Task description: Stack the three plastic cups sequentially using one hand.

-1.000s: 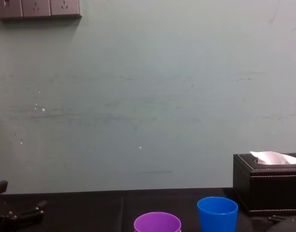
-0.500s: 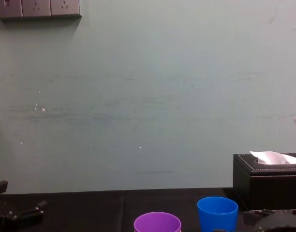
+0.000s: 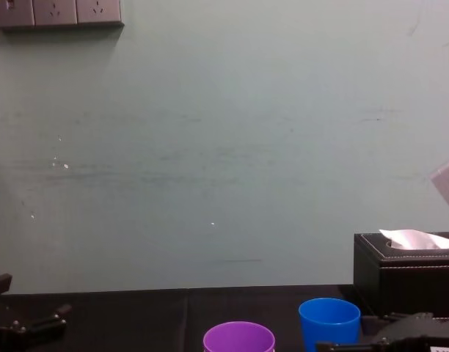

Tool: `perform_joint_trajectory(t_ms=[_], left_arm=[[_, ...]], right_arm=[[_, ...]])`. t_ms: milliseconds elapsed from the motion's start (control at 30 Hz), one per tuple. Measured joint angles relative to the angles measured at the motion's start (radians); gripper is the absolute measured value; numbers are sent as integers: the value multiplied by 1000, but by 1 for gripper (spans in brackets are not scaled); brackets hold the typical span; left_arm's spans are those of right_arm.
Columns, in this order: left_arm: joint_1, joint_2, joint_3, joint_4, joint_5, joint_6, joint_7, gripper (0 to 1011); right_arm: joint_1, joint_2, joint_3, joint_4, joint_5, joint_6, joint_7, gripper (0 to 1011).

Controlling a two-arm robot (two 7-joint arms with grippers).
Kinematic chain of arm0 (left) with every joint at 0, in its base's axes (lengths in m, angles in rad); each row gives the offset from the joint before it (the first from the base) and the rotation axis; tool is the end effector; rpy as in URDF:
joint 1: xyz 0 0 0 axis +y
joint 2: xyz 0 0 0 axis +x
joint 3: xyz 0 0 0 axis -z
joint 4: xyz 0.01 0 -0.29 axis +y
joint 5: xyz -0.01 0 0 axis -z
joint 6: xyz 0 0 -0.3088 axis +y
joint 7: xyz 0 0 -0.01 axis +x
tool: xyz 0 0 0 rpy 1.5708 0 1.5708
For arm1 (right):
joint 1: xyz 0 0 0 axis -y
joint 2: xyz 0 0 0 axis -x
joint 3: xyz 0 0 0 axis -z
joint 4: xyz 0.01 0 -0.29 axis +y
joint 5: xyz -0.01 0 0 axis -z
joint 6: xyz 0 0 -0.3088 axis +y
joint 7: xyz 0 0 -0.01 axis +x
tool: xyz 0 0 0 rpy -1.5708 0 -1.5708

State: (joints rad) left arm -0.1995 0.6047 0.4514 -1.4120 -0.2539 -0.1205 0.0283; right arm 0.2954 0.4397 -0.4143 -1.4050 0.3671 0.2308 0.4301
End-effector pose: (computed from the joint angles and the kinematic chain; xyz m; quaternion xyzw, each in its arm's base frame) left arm 0.3581 0.0827 -0.3023 0.1415 -0.1325 0.5799 0.7913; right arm 0.3914 -0.0329 -0.2743 -0.1436 0.0546 -0.4124 0.8980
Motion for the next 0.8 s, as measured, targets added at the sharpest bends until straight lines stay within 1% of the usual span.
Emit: perform_joint_trajectory(t_ms=[300,567,800], left_arm=[[0,0,0,0,0,0,0,1010],[0,0,0,0,0,0,0,1010],[0,0,0,0,0,0,0,1010]], right_arm=[[12,-11,-6,12,-8,6,-6,1000],[30,-27,-16,35,-27,7,-14,1000],[36,-33,-16,42,-37,5,-16,1000]])
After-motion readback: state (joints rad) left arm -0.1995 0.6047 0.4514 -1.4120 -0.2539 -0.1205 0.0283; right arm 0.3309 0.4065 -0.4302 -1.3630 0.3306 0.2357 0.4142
